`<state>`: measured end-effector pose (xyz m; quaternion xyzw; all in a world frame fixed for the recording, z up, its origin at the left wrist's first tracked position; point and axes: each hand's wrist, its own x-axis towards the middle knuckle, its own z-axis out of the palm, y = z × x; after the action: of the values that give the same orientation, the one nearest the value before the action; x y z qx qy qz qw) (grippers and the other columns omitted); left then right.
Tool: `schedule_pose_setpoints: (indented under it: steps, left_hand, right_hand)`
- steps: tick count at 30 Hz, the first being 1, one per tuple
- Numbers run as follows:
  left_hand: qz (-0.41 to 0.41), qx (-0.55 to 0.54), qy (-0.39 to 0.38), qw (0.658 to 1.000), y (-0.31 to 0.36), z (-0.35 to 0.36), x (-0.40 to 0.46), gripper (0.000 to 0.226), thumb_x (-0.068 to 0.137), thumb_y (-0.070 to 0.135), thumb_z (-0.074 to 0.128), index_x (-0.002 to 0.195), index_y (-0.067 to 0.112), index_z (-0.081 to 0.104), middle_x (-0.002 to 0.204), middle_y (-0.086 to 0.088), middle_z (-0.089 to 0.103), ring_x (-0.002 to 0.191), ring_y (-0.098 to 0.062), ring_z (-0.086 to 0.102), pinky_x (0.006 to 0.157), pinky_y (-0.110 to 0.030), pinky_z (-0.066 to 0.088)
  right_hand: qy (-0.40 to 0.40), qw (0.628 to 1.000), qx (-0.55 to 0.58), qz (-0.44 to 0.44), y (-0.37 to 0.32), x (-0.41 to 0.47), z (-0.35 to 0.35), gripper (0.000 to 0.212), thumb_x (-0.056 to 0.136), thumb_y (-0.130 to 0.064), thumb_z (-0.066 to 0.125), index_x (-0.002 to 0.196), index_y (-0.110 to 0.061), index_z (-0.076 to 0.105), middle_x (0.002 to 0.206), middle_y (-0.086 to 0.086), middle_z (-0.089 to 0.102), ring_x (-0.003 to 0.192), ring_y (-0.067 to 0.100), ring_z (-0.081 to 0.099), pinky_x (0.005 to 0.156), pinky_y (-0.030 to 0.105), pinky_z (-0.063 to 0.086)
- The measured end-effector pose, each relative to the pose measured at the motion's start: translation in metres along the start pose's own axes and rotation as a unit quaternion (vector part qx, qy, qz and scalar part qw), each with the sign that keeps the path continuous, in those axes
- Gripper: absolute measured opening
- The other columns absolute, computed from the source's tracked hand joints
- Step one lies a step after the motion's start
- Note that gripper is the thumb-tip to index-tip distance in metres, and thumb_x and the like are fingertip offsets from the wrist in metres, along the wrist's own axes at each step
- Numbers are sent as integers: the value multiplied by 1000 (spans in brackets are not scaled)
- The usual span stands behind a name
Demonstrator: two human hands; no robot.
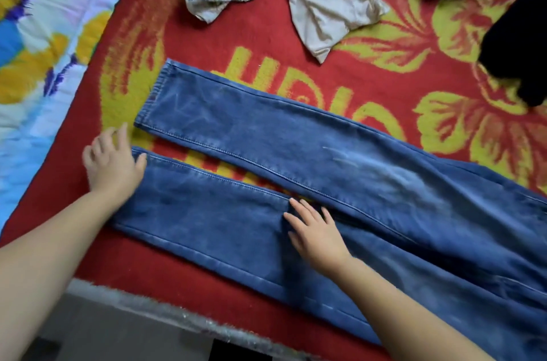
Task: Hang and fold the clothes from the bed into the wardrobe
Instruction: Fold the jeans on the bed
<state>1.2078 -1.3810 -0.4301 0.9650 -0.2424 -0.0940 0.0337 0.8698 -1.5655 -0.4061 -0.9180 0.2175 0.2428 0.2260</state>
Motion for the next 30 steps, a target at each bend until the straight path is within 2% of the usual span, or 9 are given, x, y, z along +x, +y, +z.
schedule_pose_setpoints:
  steps: [3,5,9,13,16,20,24,27,30]
  left_hand:
    - [196,7,-7,980,58,-8,20,69,79,5,69,141,0,40,144,-26,37,133,-42,35,110,-56,21]
    - [270,25,-23,962,103,-12,47,69,83,5,62,146,5,34,152,-18,29,142,-33,26,115,-50,14]
    - [270,118,-108,950,155,-15,105,68,87,1,49,149,12,25,154,-11,26,144,-25,20,117,-49,8]
    - [272,239,-73,929,156,-22,124,39,87,6,51,125,11,53,122,-14,53,119,-32,45,104,-44,29]
    - [325,272,-54,904,143,-37,117,28,85,12,56,112,12,60,112,-12,57,111,-31,48,92,-38,31]
    - [428,249,-30,868,111,-65,93,32,75,11,65,107,6,59,114,-15,54,110,-33,49,103,-41,25]
    - [469,180,-106,858,85,-88,56,28,67,1,65,91,7,54,86,-15,60,85,-35,60,91,-45,41]
    - [468,144,-85,868,51,-100,30,42,53,-5,71,93,4,60,83,-17,62,78,-37,61,70,-45,47]
    - [497,167,-59,850,8,-97,-5,25,59,1,61,81,12,58,71,-8,58,66,-29,59,61,-41,42]
  right_hand:
    - [195,979,65,-7,31,15,-44,28,78,5,66,106,0,69,115,20,66,94,39,66,78,46,56]
    - [253,964,56,53,64,37,-81,38,82,8,56,119,3,62,126,22,59,108,40,59,90,47,50]
    - [165,961,18,221,128,76,-132,63,85,1,50,145,-9,35,148,17,37,131,36,39,105,43,33]
    - [18,949,-40,313,162,85,-133,46,85,-7,53,130,-12,45,128,18,53,119,34,50,97,43,36]
    - [54,962,-10,266,163,66,-125,28,85,-16,61,112,-9,55,111,18,62,103,35,58,77,37,39]
    - [91,975,105,174,141,13,-128,31,79,-4,67,109,-7,60,82,7,56,82,30,56,64,32,31]
    - [1,990,116,85,108,-43,-116,51,77,1,64,127,-12,61,101,7,67,94,20,61,75,26,37]
    - [-42,995,85,10,76,-75,-99,54,80,-5,63,131,-22,58,109,3,69,104,21,63,79,25,39]
    - [-89,995,35,-14,51,-94,-70,56,89,-20,55,141,-37,42,106,-3,62,103,18,60,82,27,39]
